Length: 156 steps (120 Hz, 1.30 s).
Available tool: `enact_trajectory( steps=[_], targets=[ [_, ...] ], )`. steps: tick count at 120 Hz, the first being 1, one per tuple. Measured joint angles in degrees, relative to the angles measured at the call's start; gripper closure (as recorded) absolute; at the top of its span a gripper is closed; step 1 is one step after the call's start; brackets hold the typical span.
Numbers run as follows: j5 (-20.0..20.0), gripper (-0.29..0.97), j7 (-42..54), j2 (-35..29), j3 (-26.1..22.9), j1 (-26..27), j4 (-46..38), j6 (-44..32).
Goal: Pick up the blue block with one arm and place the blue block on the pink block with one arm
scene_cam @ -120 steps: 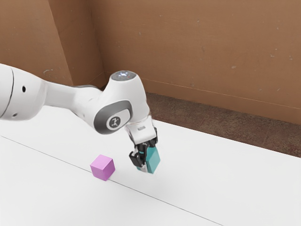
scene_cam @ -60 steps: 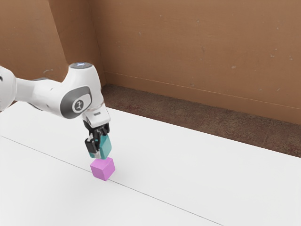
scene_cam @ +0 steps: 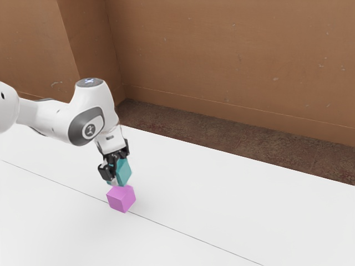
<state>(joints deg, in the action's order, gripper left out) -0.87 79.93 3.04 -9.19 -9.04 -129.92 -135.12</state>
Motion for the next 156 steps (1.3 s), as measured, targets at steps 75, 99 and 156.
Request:
enact_trajectory(
  steps=[75,99,156],
  targets=[
    [0.2,0.11,4.5,-0.6,0.0,-0.5,-2.5,0.4],
    [2.5,0.04,5.3,-8.2,-0.1,0.0,-0.8,6.6],
    [-2.1,0.0,-20.8,-6.9,10.2,6.9,38.1,41.7]
  ],
)
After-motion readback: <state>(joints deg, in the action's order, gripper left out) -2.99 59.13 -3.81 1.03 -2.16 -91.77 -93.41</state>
